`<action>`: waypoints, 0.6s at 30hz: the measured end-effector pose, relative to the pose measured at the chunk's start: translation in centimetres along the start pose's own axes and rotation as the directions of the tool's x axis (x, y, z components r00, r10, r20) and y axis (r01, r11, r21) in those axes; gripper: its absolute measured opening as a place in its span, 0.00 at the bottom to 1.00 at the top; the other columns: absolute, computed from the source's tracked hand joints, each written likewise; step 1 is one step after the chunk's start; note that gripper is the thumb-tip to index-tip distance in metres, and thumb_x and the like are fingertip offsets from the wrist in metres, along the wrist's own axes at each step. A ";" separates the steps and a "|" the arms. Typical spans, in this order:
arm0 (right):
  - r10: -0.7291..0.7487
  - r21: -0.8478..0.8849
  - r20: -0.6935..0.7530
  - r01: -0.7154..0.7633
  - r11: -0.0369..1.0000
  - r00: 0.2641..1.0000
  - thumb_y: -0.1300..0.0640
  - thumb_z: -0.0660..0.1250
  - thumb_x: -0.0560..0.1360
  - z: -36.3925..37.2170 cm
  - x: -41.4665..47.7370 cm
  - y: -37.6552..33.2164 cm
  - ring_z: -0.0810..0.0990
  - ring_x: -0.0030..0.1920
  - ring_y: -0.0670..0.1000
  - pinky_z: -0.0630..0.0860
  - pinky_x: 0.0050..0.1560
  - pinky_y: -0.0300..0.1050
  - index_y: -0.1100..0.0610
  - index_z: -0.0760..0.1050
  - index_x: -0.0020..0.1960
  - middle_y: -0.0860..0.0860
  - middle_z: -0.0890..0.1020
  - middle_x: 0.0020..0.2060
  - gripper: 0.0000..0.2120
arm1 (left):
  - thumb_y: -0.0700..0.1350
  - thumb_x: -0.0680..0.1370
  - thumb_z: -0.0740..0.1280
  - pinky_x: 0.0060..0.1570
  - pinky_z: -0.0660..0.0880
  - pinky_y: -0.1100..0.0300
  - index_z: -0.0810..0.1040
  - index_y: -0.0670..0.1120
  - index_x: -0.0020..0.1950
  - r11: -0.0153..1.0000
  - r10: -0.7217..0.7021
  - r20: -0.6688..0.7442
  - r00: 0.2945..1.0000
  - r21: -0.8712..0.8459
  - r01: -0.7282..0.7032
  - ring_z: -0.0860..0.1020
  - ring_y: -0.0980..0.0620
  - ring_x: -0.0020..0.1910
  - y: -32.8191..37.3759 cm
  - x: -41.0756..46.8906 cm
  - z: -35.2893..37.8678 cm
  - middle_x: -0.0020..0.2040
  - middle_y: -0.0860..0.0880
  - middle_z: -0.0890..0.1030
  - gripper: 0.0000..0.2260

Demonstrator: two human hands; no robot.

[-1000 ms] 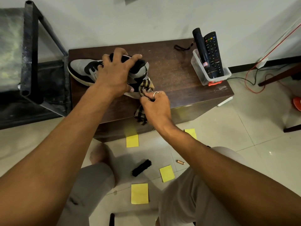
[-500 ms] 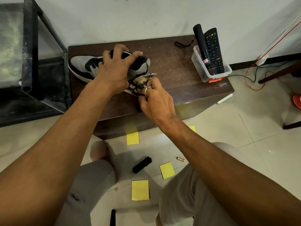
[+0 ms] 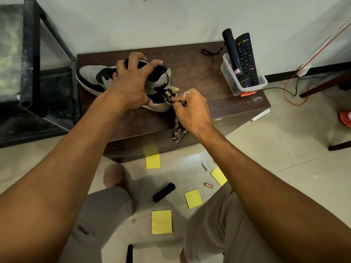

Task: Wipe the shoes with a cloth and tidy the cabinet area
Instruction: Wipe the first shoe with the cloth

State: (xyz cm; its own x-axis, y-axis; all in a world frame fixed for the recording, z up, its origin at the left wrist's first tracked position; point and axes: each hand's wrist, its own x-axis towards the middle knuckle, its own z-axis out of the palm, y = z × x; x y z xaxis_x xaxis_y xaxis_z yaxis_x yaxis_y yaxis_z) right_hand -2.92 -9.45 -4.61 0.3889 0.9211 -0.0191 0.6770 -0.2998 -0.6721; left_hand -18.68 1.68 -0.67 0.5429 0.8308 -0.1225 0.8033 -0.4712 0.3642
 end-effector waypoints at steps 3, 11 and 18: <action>-0.008 0.172 -0.198 0.043 0.984 0.980 0.60 0.66 0.79 -0.6 -0.2 -0.8 0.78 0.49 0.40 0.79 0.53 0.38 0.55 0.85 0.56 0.47 0.77 0.54 0.10 | 0.43 0.67 0.81 0.72 0.62 0.34 0.58 0.64 0.77 1.000 0.005 -0.002 1.000 0.000 -0.005 0.56 0.34 0.72 -0.1 0.1 0.1 0.76 0.48 0.54 0.47; 0.052 0.436 -0.035 -0.031 0.899 0.998 0.60 0.67 0.81 1.6 -1.1 -1.3 0.79 0.56 0.43 0.78 0.56 0.34 0.59 0.81 0.63 0.51 0.77 0.58 0.12 | 0.43 0.68 0.81 0.72 0.63 0.35 0.57 0.64 0.77 1.000 0.013 -0.007 1.000 0.011 -0.013 0.55 0.35 0.73 -0.1 0.2 0.2 0.76 0.49 0.53 0.48; 0.073 0.392 -0.176 0.001 0.920 0.982 0.61 0.66 0.80 0.1 -0.3 -1.0 0.78 0.47 0.39 0.76 0.48 0.29 0.57 0.82 0.62 0.47 0.78 0.52 0.13 | 0.48 0.66 0.82 0.73 0.61 0.35 0.57 0.64 0.78 1.000 0.027 -0.006 1.000 -0.011 -0.027 0.55 0.34 0.72 -0.5 0.3 0.4 0.75 0.49 0.54 0.48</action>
State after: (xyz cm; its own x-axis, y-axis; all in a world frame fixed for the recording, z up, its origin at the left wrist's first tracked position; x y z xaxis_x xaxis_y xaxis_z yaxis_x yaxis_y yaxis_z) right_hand -3.76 -9.37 -3.96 0.5412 0.8386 0.0619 0.3788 -0.1775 -0.9083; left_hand -18.84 2.10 -1.23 0.5630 0.8195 -0.1072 0.7856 -0.4904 0.3774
